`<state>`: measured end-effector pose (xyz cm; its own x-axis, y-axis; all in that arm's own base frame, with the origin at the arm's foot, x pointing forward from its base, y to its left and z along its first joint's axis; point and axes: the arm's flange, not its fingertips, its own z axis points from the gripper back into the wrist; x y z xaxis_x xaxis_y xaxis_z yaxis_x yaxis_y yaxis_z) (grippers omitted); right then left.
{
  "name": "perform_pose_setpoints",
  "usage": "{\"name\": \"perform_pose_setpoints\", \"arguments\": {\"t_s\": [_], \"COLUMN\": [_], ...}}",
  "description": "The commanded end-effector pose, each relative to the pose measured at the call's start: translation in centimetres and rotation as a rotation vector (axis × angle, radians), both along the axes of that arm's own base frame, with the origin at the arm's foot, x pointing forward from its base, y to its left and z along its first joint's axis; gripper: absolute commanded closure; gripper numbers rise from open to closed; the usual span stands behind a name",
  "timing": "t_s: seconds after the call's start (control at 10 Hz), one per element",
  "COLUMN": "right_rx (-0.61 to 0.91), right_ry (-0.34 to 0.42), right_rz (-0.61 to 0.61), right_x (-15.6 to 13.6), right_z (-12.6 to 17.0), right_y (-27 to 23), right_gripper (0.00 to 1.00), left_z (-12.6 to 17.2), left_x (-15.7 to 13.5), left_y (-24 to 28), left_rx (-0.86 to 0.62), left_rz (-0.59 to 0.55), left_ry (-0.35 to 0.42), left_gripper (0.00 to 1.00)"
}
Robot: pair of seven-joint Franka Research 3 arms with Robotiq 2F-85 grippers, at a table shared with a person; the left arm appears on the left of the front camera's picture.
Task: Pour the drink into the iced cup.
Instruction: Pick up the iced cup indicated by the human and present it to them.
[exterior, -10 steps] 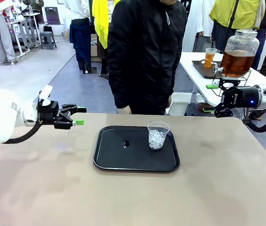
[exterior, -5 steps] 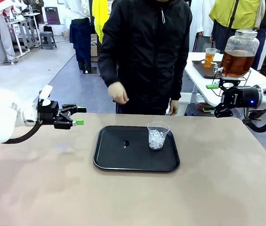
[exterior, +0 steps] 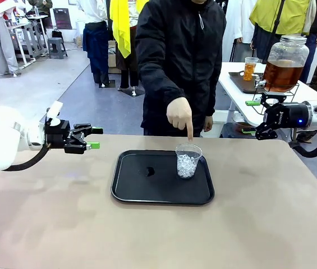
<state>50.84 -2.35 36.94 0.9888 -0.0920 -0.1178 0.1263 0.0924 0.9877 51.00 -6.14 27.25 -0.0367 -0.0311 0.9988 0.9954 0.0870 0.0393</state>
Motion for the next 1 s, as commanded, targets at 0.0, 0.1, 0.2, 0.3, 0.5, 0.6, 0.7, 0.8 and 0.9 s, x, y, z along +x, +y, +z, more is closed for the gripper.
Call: {"name": "perform_pose_setpoints", "arguments": {"t_s": [0.0,0.1,0.2,0.3,0.5,0.6,0.7,0.8,0.9], "right_rx": [-0.004,-0.004,-0.004,-0.004,-0.004,-0.004,-0.004,0.000,-0.013], "right_ry": [-0.003,-0.003,-0.003,-0.003,-0.003,-0.003,-0.003,0.000,-0.101], "right_rz": [-0.006,-0.006,-0.006,-0.006,-0.006,-0.006,-0.006,0.000,-0.014], "right_x": [0.00,0.00,0.00,0.00,0.00,0.00,0.00,0.00,-0.22], "right_z": [0.10,0.10,0.10,0.10,0.10,0.10,0.10,0.00,0.56], "right_y": [0.11,0.11,0.11,0.11,0.11,0.11,0.11,0.00,0.15], "right_gripper": [0.00,0.00,0.00,0.00,0.00,0.00,0.00,0.00,0.00], "left_z": [0.20,0.20,0.20,0.20,0.20,0.20,0.20,0.20,0.20], "left_x": [0.14,0.14,0.14,0.14,0.14,0.14,0.14,0.14,0.14], "left_y": [-0.01,-0.01,-0.01,-0.01,-0.01,-0.01,-0.01,-0.01,-0.01], "left_rx": [-0.003,-0.003,-0.003,-0.003,-0.003,-0.003,-0.003,-0.003,-0.003], "left_rz": [0.000,0.000,0.000,0.000,0.000,0.000,0.000,0.000,0.000], "left_ry": [0.007,0.007,0.007,0.007,0.007,0.007,0.007,0.007,0.007], "left_gripper": [0.00,0.00,0.00,0.00,0.00,0.00,0.00,0.00,0.00]}}
